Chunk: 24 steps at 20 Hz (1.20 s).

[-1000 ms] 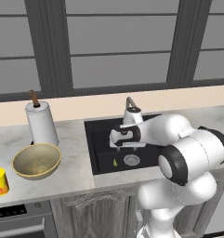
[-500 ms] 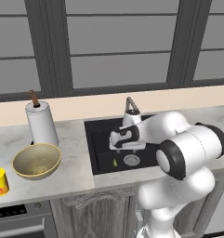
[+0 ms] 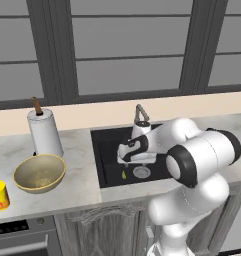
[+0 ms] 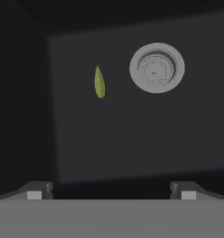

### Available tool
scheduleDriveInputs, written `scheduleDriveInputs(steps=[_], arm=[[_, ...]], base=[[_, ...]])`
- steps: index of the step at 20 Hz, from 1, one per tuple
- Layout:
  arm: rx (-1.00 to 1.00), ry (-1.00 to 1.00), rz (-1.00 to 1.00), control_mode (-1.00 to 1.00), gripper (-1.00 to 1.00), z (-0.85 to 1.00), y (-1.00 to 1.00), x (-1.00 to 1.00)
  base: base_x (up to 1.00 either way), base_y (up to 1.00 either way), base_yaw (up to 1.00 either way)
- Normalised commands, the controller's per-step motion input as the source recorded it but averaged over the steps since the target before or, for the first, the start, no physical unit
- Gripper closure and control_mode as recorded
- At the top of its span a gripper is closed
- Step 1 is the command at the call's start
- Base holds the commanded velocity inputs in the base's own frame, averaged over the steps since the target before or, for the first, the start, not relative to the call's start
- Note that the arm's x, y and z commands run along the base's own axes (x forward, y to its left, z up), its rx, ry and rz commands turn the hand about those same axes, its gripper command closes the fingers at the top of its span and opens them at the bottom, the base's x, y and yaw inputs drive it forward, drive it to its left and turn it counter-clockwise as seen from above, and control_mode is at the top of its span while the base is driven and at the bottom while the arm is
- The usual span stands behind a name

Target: Remove the lemon wedge and cucumber from the sink. Then move the bowl and cup from the counter to the sink for washing.

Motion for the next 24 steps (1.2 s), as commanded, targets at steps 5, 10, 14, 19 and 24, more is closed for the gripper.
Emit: scheduleDriveInputs(steps=[5, 10, 14, 19, 24], arm=[[0.05, 0.00, 0.00, -1.00, -1.00, -0.10, 0.05, 0.00], [0.01, 0.00, 0.02, -1.00, -1.00, -0.11, 0.03, 0.02], [0.00, -0.01, 0.02, -1.00, -1.00, -0.13, 0.01, 0.06], [0.00, -0.03, 0.01, -1.00, -1.00, -0.13, 0.02, 0.11], [0.00, -0.02, 0.01, -1.00, -1.00, -0.13, 0.01, 0.14]], base=[[0.00, 0.00, 0.00], [0.00, 0.00, 0.00], [0.00, 0.00, 0.00], [0.00, 0.00, 0.00], [0.00, 0.00, 0.00]])
